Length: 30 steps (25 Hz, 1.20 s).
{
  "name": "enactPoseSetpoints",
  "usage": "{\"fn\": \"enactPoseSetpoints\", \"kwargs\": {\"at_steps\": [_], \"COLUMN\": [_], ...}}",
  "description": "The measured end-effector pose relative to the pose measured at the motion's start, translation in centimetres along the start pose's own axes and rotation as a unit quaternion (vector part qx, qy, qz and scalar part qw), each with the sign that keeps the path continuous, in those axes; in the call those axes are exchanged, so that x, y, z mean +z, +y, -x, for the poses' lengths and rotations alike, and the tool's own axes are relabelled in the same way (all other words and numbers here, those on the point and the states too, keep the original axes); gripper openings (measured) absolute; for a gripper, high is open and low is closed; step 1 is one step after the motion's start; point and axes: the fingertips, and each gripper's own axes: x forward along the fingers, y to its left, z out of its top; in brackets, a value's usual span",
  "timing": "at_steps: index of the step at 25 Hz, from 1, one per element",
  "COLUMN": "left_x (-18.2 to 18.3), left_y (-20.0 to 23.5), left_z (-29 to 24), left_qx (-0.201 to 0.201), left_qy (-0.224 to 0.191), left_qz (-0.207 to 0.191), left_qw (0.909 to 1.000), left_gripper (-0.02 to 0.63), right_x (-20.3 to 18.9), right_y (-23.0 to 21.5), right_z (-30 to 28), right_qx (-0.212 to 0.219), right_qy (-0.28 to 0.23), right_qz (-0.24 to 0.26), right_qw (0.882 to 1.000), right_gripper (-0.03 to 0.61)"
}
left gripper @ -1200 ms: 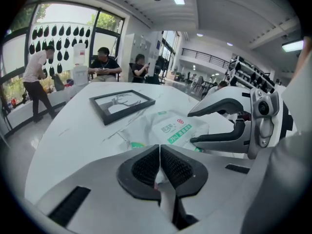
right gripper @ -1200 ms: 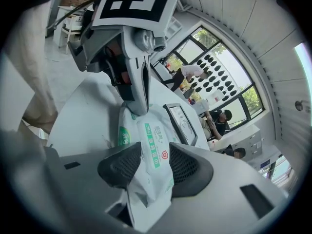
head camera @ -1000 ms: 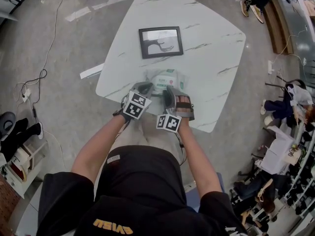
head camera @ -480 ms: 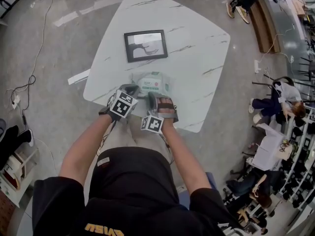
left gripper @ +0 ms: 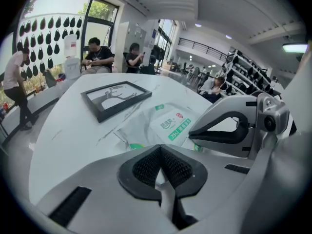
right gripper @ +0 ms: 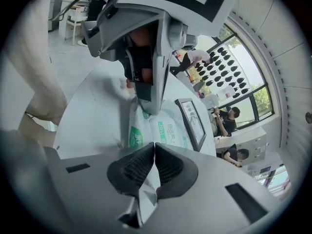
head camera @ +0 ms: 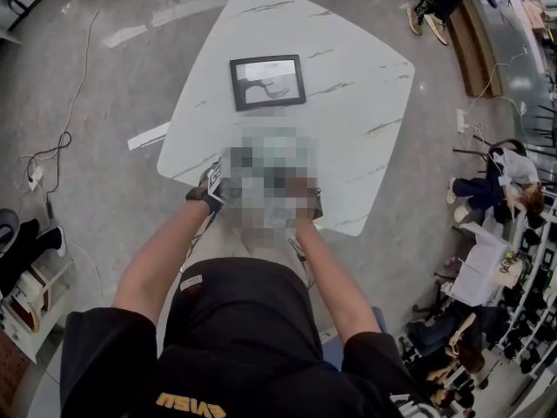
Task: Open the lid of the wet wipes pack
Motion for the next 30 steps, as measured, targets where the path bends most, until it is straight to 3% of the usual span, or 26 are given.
{"fn": "enactPoseSetpoints", "kwargs": {"at_steps": [30], "left_x": [-0.1], "left_y": [-0.1], "left_z": [0.0], "left_qx": [-0.003], "left_qy": [0.01], "left_qz": [-0.011], "left_qw": [0.9999], "left_gripper": [0.018], "right_x": [0.6], "right_y": [-1.7], "right_z": [1.4], "right_qx": [-0.016], "right_qy": [-0.007], "right_qz": [-0.024], "right_qw": [1.0], "right_gripper": [0.009]}}
